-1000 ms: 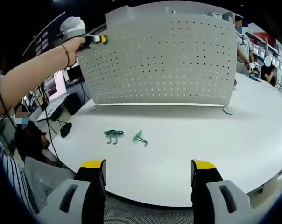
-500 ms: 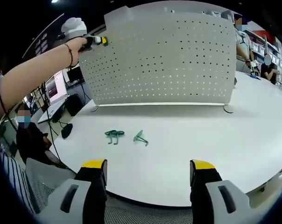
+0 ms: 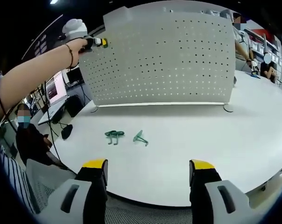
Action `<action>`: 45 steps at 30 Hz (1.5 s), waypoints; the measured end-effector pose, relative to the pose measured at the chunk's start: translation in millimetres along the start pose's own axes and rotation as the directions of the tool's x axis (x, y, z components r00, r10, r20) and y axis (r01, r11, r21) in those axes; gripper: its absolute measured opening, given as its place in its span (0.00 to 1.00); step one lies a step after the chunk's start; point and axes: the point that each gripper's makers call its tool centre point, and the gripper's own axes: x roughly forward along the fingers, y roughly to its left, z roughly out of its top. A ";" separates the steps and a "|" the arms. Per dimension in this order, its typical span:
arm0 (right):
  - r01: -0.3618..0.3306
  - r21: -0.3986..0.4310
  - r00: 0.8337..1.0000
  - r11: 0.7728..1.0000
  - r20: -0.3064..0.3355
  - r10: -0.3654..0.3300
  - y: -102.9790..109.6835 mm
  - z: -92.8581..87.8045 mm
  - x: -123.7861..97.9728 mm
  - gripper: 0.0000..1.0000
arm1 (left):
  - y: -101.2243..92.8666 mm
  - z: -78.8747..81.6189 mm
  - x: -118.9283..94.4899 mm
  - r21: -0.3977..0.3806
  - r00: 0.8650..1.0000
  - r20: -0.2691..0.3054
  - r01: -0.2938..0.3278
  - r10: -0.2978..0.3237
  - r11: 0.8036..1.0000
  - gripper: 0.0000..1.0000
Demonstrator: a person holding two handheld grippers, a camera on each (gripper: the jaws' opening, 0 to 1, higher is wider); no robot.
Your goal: Insert the hook assembly into the mounting plate slot until the hook locks in place.
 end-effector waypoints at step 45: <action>-0.024 -0.062 1.000 0.998 0.014 0.025 10.8 1.1 -0.3 0.68 | -2.7 -99.7 -139.7 -0.037 0.870 -0.298 0.401 -0.393 0.915 0.56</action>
